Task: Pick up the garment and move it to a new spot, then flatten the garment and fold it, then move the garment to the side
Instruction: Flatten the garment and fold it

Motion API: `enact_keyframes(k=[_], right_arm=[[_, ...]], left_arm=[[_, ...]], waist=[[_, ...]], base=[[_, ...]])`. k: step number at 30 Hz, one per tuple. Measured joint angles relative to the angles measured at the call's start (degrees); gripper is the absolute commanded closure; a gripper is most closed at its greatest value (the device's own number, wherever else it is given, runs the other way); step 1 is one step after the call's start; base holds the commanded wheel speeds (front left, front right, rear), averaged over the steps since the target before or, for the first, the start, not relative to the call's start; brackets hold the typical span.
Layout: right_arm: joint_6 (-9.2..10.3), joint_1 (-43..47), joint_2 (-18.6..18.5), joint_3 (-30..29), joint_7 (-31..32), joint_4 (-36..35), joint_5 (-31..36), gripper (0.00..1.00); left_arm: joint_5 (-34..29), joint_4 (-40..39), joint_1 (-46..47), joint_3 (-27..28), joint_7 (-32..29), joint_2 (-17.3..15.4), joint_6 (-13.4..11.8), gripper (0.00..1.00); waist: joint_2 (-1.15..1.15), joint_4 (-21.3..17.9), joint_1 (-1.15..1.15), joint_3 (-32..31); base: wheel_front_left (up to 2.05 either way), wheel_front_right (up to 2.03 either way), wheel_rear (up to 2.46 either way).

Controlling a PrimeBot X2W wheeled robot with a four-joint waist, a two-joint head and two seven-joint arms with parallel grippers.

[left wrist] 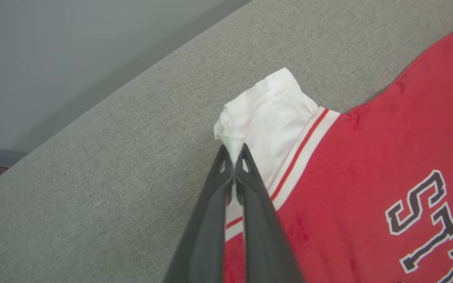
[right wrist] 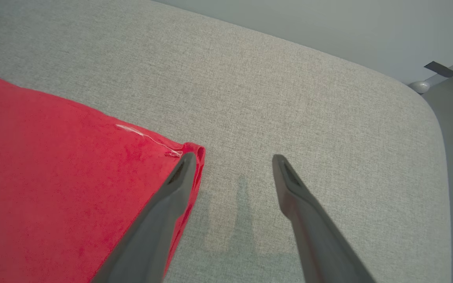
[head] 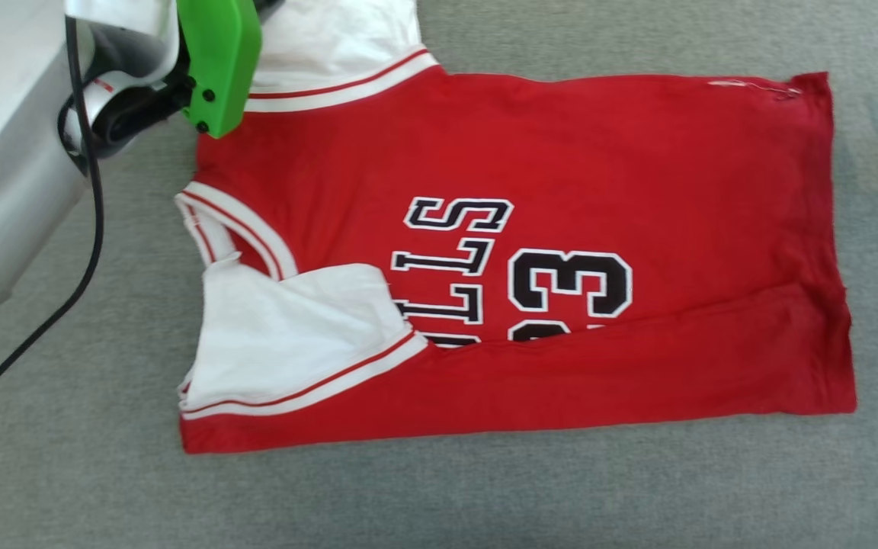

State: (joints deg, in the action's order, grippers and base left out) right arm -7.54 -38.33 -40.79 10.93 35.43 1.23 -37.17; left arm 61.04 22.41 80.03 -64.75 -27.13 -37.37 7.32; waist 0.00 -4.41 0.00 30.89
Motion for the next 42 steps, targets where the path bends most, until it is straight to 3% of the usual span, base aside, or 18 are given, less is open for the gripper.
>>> enact_keyframes(k=[6,15,20,21,22,23,32,42], right_arm=[[0.00,-3.63,-1.76,4.42,8.55,4.55,-3.46,0.00],[0.00,-7.79,2.90,7.92,6.20,15.28,-1.55,0.00],[0.19,-8.65,2.31,10.69,5.91,18.05,-1.93,0.00],[0.19,-8.75,2.25,10.71,5.75,18.23,-2.33,0.53],[0.19,-8.77,2.19,10.77,4.83,18.37,-2.59,0.94],[0.18,-8.77,2.10,10.91,3.65,18.66,-2.76,1.00],[0.01,-6.44,2.87,12.16,-7.75,19.05,-3.47,1.00],[0.01,6.61,0.55,12.78,-15.64,13.21,-5.03,1.00]], left_arm=[[-0.41,-2.49,-0.42,-0.68,3.14,-0.07,0.00,1.00],[-1.51,-3.38,-0.38,-1.11,5.17,-0.09,0.00,1.00],[-1.48,-2.89,-0.36,-1.44,5.98,0.02,0.00,1.00],[-1.48,-2.78,-0.36,-1.53,6.00,0.02,0.00,1.00],[-1.48,-2.60,-0.36,-1.64,6.15,0.00,0.00,1.00],[-1.47,-2.37,-0.37,-1.67,6.58,-0.05,0.00,1.00],[-0.45,-0.58,-2.39,-2.72,10.67,-0.46,0.00,1.00],[1.74,-4.68,-13.50,-4.59,15.68,-4.21,-0.27,1.00]], waist=[[0.00,3.34,0.00,-0.26],[0.00,5.94,0.00,2.20],[0.00,6.75,0.00,3.15],[0.00,6.75,0.00,3.17],[0.00,6.68,0.00,3.13],[0.00,6.57,0.00,3.01],[0.00,5.68,0.00,-1.26],[0.00,5.22,0.00,-9.25]], base=[[0.00,0.00,0.00],[0.00,0.00,0.00],[0.00,0.00,0.00],[0.00,0.00,0.00],[0.00,0.00,0.00],[0.00,0.00,0.00],[0.00,0.00,0.00],[0.00,0.00,0.00]])
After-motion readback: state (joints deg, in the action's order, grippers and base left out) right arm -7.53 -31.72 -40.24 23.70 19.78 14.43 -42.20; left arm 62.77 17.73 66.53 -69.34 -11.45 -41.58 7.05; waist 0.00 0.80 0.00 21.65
